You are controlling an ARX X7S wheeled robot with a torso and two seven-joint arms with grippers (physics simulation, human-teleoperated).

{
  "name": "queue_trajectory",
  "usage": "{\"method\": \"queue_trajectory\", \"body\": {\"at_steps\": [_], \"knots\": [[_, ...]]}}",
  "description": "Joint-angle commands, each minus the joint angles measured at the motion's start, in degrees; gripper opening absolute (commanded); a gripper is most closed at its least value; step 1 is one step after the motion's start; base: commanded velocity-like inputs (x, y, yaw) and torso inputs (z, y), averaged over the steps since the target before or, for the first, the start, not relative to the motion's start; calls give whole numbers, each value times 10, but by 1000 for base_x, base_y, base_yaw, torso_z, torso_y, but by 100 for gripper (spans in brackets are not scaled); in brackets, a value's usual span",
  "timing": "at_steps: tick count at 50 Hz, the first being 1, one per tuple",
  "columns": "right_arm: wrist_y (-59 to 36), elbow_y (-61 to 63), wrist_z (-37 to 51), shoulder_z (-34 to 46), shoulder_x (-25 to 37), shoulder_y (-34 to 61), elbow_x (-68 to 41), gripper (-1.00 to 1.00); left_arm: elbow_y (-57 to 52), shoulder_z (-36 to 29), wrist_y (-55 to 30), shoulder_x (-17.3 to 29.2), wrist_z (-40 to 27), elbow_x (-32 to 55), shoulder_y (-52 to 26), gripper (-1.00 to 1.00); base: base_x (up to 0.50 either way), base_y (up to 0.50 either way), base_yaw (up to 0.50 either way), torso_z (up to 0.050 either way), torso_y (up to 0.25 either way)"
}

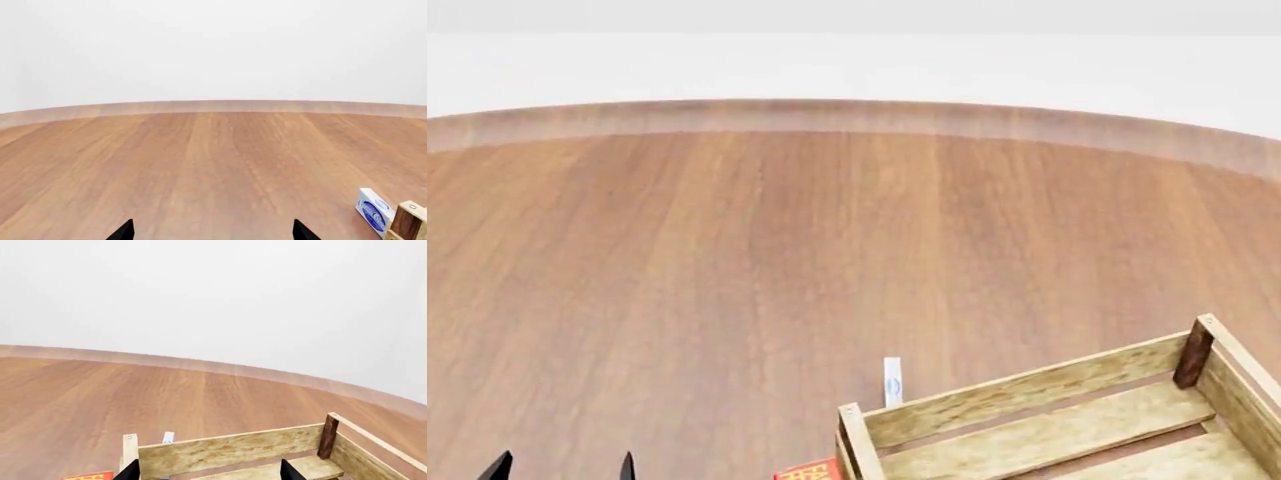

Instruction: Pick up the tomato sauce, and put it in the wooden tray.

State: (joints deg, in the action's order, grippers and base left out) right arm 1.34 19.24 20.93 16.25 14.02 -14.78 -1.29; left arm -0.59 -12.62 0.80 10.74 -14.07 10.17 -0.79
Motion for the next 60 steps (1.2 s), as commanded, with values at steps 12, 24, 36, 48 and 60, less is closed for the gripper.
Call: {"method": "queue_trajectory", "body": {"at_steps": [12,24,36,48,60], "knots": [[89,39,56,31,22,-122,76,100,10,-7,8,3,-7,1,-4,100,0,0,0,0,0],[153,-27,94,50,8,-140,98,100,12,-9,8,5,-10,5,-7,100,0,0,0,0,0],[195,-47,126,50,12,-179,100,100,15,-11,10,6,-15,8,-8,100,0,0,0,0,0],[218,-42,141,70,17,-211,127,100,9,-14,9,11,-19,9,-5,100,0,0,0,0,0],[232,-60,143,92,19,-217,129,100,6,-19,9,14,-22,8,-5,100,0,0,0,0,0]]}}
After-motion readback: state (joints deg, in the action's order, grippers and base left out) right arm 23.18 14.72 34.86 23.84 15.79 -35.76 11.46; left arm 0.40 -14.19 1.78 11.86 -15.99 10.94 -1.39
